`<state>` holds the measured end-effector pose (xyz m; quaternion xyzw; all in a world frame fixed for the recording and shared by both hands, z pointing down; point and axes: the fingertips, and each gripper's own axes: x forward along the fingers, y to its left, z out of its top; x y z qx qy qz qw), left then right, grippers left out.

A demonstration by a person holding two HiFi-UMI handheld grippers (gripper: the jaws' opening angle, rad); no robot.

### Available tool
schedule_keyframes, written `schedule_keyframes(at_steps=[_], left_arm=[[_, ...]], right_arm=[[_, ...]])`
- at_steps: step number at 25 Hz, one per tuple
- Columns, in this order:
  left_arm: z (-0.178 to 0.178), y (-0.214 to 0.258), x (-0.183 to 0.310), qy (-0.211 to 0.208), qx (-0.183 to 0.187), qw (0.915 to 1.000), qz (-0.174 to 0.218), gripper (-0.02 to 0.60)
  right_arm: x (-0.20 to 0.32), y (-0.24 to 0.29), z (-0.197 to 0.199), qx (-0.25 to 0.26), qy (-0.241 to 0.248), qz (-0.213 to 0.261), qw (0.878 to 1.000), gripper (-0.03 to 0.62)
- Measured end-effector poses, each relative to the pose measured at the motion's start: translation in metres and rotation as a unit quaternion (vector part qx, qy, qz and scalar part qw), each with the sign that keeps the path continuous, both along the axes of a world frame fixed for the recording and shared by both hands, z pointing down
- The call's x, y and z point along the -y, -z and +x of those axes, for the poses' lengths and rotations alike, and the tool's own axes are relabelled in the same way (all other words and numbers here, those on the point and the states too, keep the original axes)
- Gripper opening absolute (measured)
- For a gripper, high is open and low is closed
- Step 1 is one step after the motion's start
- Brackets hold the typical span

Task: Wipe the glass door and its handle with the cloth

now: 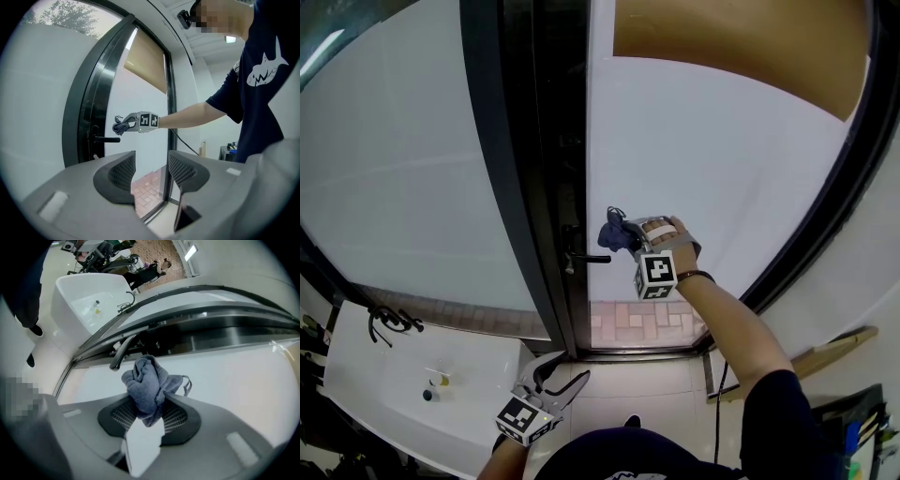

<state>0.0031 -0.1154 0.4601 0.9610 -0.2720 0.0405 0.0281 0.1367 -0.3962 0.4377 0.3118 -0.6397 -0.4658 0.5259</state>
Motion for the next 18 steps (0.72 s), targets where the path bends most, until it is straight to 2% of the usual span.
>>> schedule_keyframes(at_steps=[12, 15, 18], left_arm=[[0.025, -0.002, -0.001, -0.038, 0.002, 0.9993, 0.003, 0.213], [0.023, -0.004, 0.0, -0.038, 0.005, 0.9993, 0.001, 0.213], [0.023, -0.004, -0.001, -0.04, 0.006, 0.9992, 0.004, 0.213]], right_arm=[[-0.025, -0.009, 0.164, -0.004, -0.125, -0.014, 0.992, 0.133], [-0.029, -0.012, 0.192, 0.006, -0.157, -0.021, 0.987, 0.133], [-0.034, -0.008, 0.198, 0.03, -0.173, -0.023, 0.984, 0.133]])
